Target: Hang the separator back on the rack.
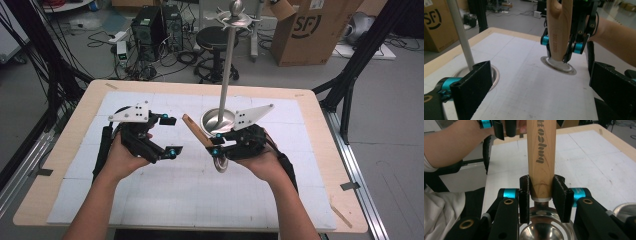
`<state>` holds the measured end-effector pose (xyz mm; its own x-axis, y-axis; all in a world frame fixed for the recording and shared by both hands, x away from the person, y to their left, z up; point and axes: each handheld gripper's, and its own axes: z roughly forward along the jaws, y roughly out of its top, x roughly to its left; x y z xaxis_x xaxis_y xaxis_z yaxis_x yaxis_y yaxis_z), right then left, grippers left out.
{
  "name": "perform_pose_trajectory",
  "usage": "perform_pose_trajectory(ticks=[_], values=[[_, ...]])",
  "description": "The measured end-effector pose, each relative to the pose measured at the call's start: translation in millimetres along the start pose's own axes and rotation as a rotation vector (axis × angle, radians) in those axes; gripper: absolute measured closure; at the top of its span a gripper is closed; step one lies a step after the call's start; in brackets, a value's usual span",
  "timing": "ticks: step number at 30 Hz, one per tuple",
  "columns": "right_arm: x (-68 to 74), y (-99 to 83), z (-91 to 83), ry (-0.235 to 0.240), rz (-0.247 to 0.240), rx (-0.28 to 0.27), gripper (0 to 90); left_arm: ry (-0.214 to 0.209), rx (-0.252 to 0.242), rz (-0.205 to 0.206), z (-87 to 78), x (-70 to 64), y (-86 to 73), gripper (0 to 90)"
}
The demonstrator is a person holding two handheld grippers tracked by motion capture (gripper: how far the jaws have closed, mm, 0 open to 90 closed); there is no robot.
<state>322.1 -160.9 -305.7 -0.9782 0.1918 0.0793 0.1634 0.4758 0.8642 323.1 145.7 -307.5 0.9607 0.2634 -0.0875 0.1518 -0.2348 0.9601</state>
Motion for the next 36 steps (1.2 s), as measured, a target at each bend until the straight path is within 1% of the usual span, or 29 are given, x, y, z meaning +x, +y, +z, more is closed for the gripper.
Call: perform_pose_trajectory(ticks=[3,6,8,10,14,17,20,23,24,26,27,31,34,35,36], values=[[0.4,1.4,1.3,0.009,-0.006,-0.008,69.4,-0.016,-0.024,0.001,1.8,-1.7,5.0,5.3],[0.8,1.2,2.3,0.004,-0.005,0.001,69.4,-0.029,-0.034,0.008,4.0,-3.3,9.1,5.3],[1.1,1.6,2.7,0.011,-0.013,-0.005,69.4,-0.037,-0.040,0.008,6.2,-4.1,10.8,5.3],[2.5,2.2,2.9,0.012,-0.008,-0.006,69.4,-0.045,-0.044,0.011,8.5,-4.3,12.1,5.3],[3.5,3.2,4.2,0.024,-0.023,-0.012,69.4,-0.058,-0.047,0.019,14.0,-4.6,14.4,5.4],[5.0,4.4,5.5,0.034,-0.030,-0.018,69.4,-0.079,-0.048,0.034,17.4,-5.9,15.3,11.1],[6.0,5.8,7.2,0.041,-0.037,-0.019,69.4,-0.089,-0.050,0.043,19.8,-6.9,15.9,12.9],[6.2,6.7,7.8,0.043,-0.040,-0.022,69.4,-0.114,-0.048,0.048,21.5,-8.1,16.5,20.6],[6.4,6.8,7.8,0.043,-0.042,-0.020,69.4,-0.112,-0.043,0.051,21.4,-8.4,16.8,23.6],[6.3,6.7,7.7,0.044,-0.041,-0.021,69.4,-0.119,-0.054,0.049,21.5,-8.6,17.0,25.8],[6.7,6.6,7.3,0.044,-0.040,-0.018,69.3,-0.120,-0.053,0.051,21.0,-8.3,17.1,28.9],[7.1,7.0,6.8,0.046,-0.044,-0.022,69.4,-0.123,-0.066,0.052,20.6,-8.0,17.2,34.9],[7.3,7.0,7.0,0.048,-0.044,-0.022,69.4,-0.122,-0.055,0.065,21.1,-8.4,17.1,39.7],[7.3,6.9,7.1,0.047,-0.043,-0.021,69.4,-0.123,-0.056,0.066,21.1,-8.4,16.9,43.1],[7.3,6.9,7.2,0.048,-0.043,-0.020,69.4,-0.121,-0.057,0.066,20.8,-8.2,17.0,44.3]])
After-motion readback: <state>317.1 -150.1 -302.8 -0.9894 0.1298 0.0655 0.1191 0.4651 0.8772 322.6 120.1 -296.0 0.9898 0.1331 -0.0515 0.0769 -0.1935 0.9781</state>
